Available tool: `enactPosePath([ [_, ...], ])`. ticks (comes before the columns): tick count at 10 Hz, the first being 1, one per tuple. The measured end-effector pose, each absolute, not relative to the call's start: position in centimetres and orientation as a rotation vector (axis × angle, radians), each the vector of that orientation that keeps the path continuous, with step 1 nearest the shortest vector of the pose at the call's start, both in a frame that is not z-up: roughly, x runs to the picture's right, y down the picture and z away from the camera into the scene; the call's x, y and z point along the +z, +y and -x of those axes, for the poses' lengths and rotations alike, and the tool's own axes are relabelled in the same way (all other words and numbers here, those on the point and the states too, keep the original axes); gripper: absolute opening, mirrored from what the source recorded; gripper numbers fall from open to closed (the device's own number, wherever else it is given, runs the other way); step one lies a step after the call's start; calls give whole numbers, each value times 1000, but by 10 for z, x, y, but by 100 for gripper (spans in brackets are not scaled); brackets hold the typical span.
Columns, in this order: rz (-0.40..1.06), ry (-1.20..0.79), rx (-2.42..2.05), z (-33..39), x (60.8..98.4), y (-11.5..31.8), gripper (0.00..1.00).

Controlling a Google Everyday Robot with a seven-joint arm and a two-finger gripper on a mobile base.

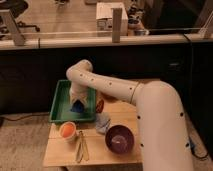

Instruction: Wipe tray with sponge

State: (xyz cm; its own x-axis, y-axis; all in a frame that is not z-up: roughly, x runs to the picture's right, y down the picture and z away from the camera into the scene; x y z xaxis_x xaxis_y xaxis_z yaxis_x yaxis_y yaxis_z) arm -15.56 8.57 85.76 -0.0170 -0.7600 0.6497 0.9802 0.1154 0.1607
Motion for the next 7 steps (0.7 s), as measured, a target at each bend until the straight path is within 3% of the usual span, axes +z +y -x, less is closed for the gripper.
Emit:
enactPosePath([
  [7, 466, -671, -1400, 152, 895, 94, 0],
])
